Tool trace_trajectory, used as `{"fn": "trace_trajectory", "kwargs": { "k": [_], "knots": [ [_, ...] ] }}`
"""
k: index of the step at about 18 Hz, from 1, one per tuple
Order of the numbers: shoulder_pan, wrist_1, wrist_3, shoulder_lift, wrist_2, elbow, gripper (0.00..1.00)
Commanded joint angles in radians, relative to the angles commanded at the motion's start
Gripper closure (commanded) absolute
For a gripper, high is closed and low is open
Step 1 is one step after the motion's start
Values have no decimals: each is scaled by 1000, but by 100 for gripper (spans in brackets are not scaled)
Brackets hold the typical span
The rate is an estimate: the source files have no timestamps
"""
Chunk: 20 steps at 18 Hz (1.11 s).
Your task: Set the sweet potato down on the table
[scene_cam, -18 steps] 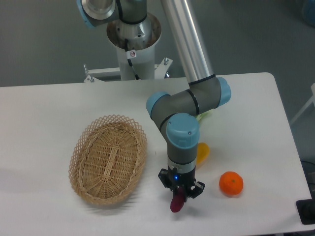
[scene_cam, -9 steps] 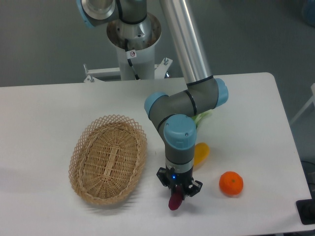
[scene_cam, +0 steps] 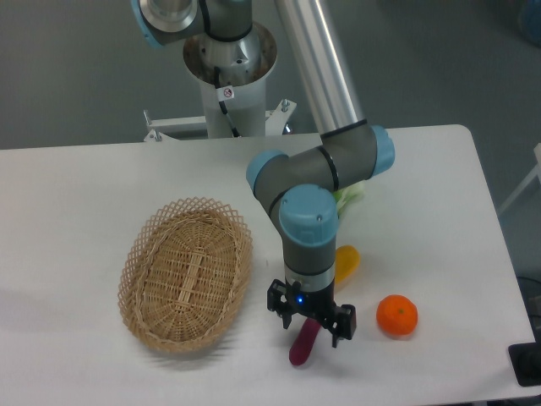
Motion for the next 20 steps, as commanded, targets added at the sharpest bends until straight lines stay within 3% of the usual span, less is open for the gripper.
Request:
{"fn": "trace_trajectory", "kwargs": {
  "k": [3, 5, 10, 14, 20],
  "knots": [
    [6, -5, 6, 35, 6, 18, 0],
    [24, -5, 52, 61, 69, 28, 0],
    [118, -21, 125, 126, 109, 40, 0],
    [204, -210, 294, 187, 104, 48, 0],
    [325, -423, 633, 278, 62, 46, 0]
  ]
}}
